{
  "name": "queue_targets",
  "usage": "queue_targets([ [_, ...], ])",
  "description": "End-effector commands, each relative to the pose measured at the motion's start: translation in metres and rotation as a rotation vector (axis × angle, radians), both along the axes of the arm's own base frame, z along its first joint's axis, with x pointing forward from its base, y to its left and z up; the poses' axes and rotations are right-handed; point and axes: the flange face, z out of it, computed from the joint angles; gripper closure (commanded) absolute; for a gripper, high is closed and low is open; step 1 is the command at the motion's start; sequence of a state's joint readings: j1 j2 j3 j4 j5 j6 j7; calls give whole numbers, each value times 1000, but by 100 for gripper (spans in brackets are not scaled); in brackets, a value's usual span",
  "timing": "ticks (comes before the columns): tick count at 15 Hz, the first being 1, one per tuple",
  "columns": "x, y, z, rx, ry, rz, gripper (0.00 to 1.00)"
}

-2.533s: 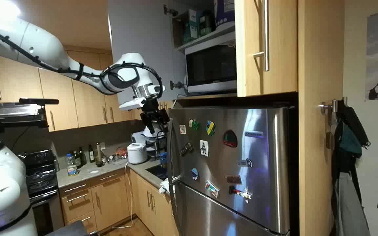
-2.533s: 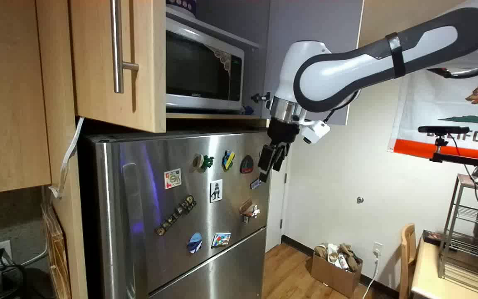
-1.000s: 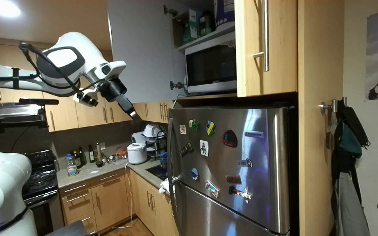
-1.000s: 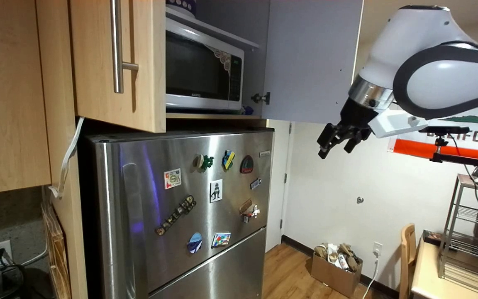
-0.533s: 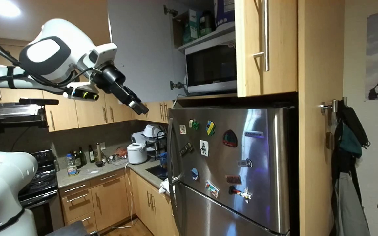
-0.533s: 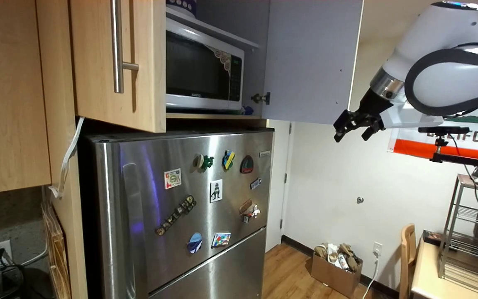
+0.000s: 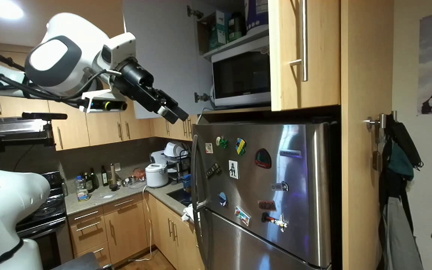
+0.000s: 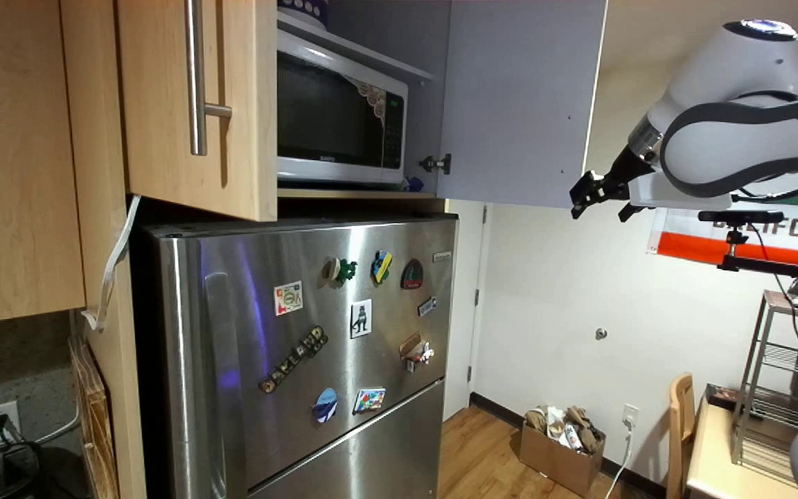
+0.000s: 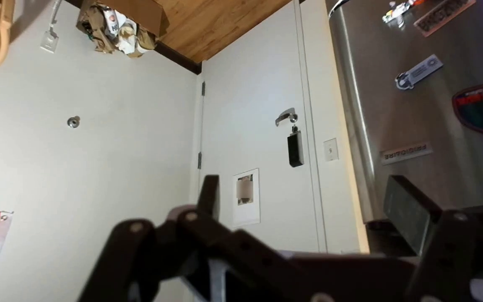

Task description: Close the cupboard door on the right

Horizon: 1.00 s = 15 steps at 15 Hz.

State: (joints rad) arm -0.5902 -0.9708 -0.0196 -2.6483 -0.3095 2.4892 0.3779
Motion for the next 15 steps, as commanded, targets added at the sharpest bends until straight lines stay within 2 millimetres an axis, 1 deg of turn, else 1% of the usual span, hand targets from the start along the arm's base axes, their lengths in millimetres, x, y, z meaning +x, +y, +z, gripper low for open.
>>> queue_targets([
  [1,-6,-35,21,-15,-71,-79,0],
  [3,-9,-53,30,-17,-97,-81,0],
  [4,-6,-56,33,-14,-103,-67,0],
  [5,-4,-54,35,-17,-109,-49,0],
  [6,-14,-47,28,-12,-94,-73,0],
  [10,-12,-49,27,-8,-92,-73,0],
  [11,-6,-43,25,-12,-88,-69,0],
  [15,14,-46,36,22,-119,-102,0],
])
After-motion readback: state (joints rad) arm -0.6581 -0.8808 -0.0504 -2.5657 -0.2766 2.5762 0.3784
